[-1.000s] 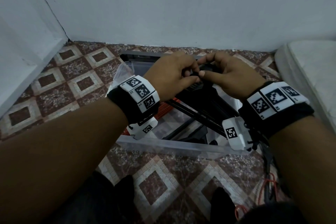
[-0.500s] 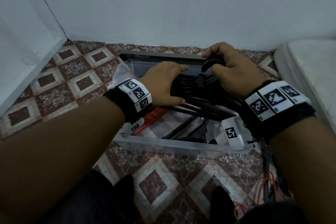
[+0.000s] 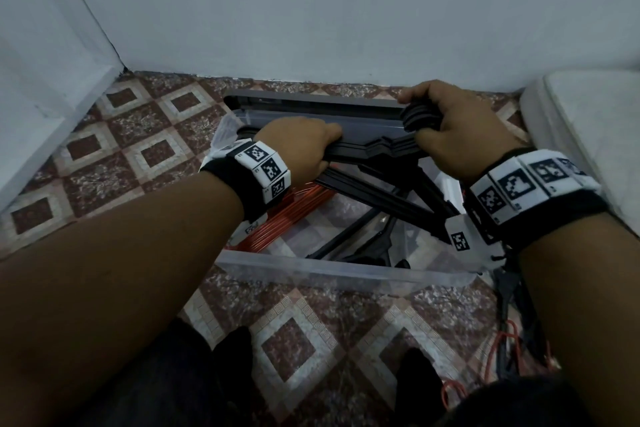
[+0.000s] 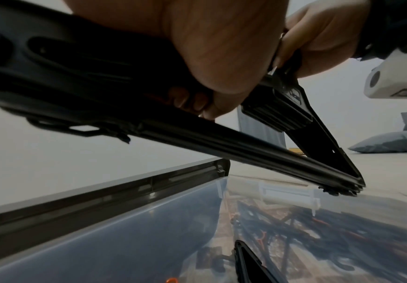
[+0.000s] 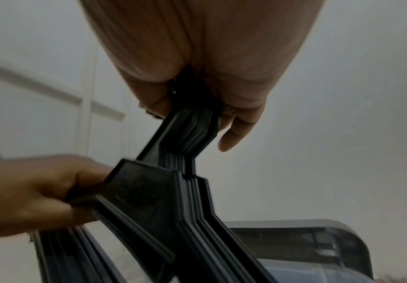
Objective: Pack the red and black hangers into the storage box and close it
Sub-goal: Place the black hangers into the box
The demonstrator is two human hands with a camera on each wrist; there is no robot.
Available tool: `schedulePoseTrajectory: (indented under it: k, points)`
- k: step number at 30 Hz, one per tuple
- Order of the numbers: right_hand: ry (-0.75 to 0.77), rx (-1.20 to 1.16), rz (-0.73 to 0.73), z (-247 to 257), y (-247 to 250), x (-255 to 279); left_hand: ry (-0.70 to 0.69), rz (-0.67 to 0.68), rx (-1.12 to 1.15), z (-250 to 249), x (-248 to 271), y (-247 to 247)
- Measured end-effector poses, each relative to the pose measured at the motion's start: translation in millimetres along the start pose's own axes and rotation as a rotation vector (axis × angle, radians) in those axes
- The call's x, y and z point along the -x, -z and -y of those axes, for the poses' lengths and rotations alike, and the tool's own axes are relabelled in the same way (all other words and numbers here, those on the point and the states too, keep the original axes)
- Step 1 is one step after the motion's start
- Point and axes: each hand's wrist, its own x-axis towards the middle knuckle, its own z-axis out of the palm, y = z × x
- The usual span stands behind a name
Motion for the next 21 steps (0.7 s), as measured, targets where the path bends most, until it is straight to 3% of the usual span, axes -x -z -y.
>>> schedulePoseTrajectory:
  k: [5,9,12,17,21]
  points:
    - [-0.083,0.156,-0.161,2.2,2.9,-5.7,-0.009,-0.005,-0.057,-1.8,-2.2,15.6]
    - [-0.155,0.341,-0.092,5.5,13.4,-10.9,-0.014,-0.035,-0.116,-0.9,-2.2,34.0]
    - [-0.19,0.307,-0.055,9.6,15.9,-12.9,-0.012,-0.113,-0.155,0.4,-1.4,42.0]
    - [-0.218,0.247,-0.187,6.4,9.6,-18.0,0.082,-0.266,-0.212,-1.7,3.2,47.9]
    - [-0.307,0.2,-0.235,-13.2,17.4,-18.6,0.018,-0.44,-0.166,-11.8,9.2,59.1]
